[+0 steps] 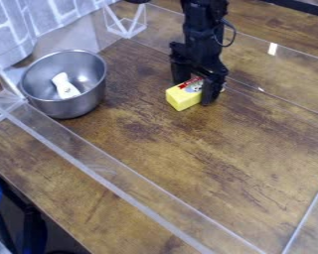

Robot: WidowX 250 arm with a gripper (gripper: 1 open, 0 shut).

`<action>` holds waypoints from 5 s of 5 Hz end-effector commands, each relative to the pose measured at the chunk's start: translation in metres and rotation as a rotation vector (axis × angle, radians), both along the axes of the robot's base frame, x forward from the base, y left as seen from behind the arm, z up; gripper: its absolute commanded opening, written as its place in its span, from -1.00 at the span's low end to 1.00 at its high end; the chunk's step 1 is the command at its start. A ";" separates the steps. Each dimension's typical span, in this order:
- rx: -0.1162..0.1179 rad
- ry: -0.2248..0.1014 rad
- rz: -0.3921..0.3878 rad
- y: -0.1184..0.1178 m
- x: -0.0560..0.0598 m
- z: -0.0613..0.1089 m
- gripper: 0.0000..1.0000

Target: Move the yellow butter to the left side of the table

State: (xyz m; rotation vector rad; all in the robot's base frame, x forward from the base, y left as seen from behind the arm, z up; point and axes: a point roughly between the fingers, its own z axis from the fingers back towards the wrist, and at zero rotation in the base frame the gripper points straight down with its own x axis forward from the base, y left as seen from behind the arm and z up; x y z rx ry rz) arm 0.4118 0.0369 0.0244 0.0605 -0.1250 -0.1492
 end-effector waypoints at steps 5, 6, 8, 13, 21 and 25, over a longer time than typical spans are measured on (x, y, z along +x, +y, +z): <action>0.029 -0.061 0.037 0.020 0.004 0.033 -1.00; 0.034 -0.064 0.040 0.021 0.004 0.037 -1.00; 0.039 -0.078 0.049 0.025 0.001 0.052 -1.00; 0.036 -0.090 0.061 0.028 0.002 0.050 -1.00; 0.025 -0.125 0.088 0.034 -0.001 0.067 1.00; 0.015 -0.196 0.106 0.044 -0.011 0.115 1.00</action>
